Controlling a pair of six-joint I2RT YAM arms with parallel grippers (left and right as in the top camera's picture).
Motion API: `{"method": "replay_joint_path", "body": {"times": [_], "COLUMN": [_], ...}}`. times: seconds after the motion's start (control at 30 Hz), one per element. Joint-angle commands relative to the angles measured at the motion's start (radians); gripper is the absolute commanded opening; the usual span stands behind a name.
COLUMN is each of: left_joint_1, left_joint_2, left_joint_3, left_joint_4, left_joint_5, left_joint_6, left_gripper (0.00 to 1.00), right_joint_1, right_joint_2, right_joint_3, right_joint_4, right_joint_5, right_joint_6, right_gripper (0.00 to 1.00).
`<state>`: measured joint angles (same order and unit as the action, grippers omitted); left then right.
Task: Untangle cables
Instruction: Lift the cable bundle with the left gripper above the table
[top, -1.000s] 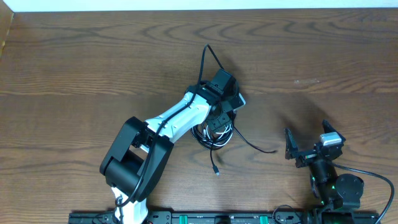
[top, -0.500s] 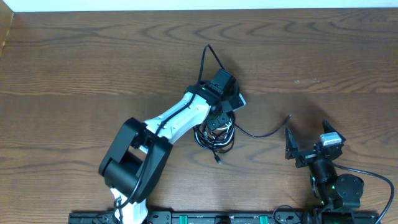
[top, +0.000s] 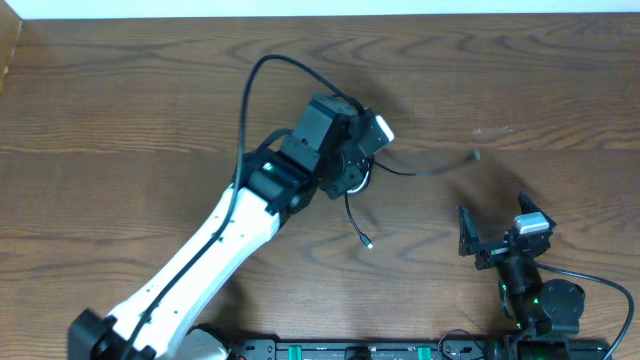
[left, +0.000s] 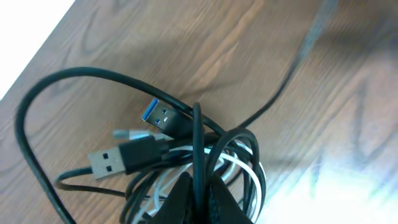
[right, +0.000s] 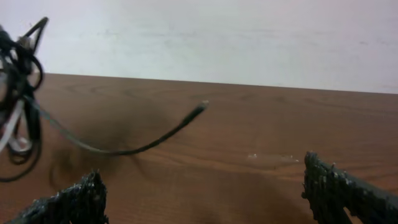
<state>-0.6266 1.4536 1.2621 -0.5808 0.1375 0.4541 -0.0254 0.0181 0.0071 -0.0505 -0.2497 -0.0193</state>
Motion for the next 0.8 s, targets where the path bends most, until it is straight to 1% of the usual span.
{"method": "replay_joint_path", "body": {"times": [0.0, 0.1, 0.17, 0.27, 0.4, 0.53, 0.67, 0.77], "left_joint_1": [0.004, 0.004, 0.004, 0.004, 0.004, 0.004, 0.004, 0.004], "left_joint_2": [-0.055, -0.089, -0.106, -0.129, -0.153, -0.156, -0.156, -0.156], "left_joint_3": [0.001, 0.001, 0.001, 0.001, 0.001, 0.001, 0.001, 0.001], "left_joint_4": [-0.012, -0.014, -0.014, -0.017, -0.02, -0.027, -0.04, -0.038], "left_joint_5": [0.068, 0.13, 0.161, 0.177, 0.239, 0.241, 0.248, 0.274], "left_joint_6": [-0.031, -0.031, -0.035, -0.069, -0.072, -0.072, -0.071, -0.07], "left_gripper": [0.08, 0.08, 0.08, 0.08, 0.08, 0.08, 0.07, 0.08], "right_joint_1": [0.007, 0.007, 0.007, 0.006, 0.006, 0.006, 0.006, 0.006], "right_joint_2": [0.002, 0.002, 0.002, 0.002, 0.004, 0.037, 0.129, 0.245], "right_joint_3": [-0.001, -0.001, -0.001, -0.001, 0.01, 0.055, 0.149, 0.24], "right_joint_4": [-0.003, -0.005, -0.001, 0.055, 0.058, 0.059, 0.058, 0.058], "right_joint_5": [0.007, 0.001, -0.034, -0.092, -0.186, -0.292, -0.386, -0.508], "right_joint_6": [-0.015, -0.011, 0.019, 0.062, 0.172, 0.251, 0.245, 0.159], "right_gripper": [0.99, 0.99, 0.99, 0.99, 0.99, 0.99, 0.99, 0.99]}}
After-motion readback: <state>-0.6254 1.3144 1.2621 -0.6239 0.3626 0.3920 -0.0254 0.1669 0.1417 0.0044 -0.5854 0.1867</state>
